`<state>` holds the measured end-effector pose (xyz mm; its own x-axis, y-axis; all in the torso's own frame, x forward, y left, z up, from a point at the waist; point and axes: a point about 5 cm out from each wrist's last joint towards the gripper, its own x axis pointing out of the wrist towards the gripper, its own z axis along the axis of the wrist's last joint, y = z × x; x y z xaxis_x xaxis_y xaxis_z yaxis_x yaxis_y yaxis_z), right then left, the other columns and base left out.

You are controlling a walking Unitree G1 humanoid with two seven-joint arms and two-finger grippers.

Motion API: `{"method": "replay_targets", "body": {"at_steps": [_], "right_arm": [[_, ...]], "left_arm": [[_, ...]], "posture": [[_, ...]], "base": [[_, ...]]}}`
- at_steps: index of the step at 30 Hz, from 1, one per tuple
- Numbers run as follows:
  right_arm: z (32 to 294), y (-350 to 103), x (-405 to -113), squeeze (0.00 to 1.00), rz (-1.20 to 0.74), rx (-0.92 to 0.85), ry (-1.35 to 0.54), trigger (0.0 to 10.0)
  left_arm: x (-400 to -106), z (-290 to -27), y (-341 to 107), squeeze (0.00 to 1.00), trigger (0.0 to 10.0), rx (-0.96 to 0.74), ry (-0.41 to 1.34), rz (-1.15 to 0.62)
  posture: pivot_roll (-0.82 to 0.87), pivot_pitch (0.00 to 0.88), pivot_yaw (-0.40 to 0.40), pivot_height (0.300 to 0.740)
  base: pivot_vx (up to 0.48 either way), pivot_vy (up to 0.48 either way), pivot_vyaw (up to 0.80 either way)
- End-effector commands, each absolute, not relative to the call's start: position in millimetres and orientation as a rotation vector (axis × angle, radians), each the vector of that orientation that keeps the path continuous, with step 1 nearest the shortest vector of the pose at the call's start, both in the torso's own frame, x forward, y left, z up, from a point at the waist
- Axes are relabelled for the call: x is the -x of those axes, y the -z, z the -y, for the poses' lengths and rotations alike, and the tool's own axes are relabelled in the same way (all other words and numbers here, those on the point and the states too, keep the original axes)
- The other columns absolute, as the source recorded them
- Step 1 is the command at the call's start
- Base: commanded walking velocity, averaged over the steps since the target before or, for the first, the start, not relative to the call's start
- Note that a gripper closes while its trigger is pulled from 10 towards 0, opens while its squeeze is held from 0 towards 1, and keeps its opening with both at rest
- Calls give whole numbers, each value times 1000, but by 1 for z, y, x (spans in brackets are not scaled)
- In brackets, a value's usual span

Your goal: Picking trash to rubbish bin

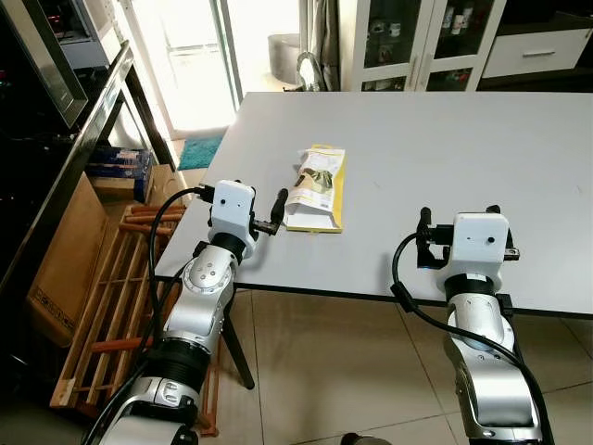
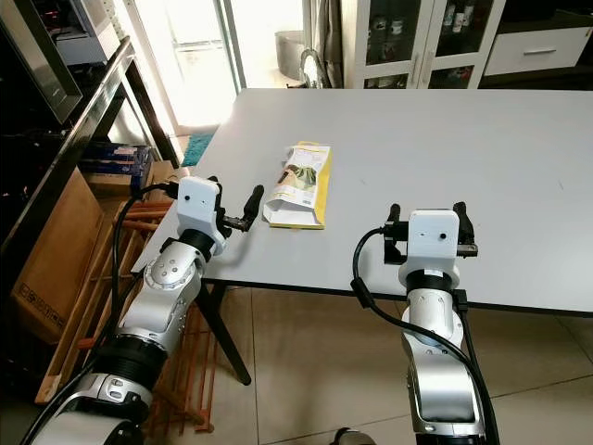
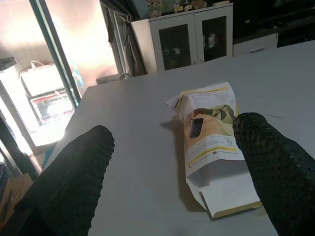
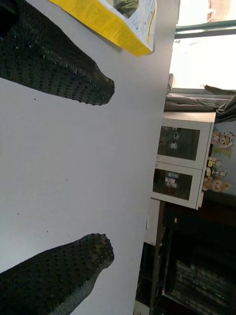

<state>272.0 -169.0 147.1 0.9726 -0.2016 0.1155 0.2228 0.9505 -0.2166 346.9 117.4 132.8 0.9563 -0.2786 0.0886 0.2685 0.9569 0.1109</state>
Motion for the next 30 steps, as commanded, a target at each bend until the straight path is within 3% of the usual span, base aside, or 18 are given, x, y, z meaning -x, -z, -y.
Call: {"method": "replay_targets", "body": {"at_steps": [1,18,30], "right_arm": [[167,-148,-275,0,99,219,211,10000],[165,-147,-275,0,92,206,210,10000],[161,-149,-281,0,95,181,193,10000]], "left_arm": [[-350,-119,-137,0,10000,-98,265,113],[-350,-120,-137,0,10000,-106,264,106],[-351,-127,-136,0,10000,-129,229,89]], "posture": [[-93,46,78,740],[-83,51,82,740],[-72,65,80,740]], "base": [[0,0,0],[0,0,-719],[0,0,0]]}}
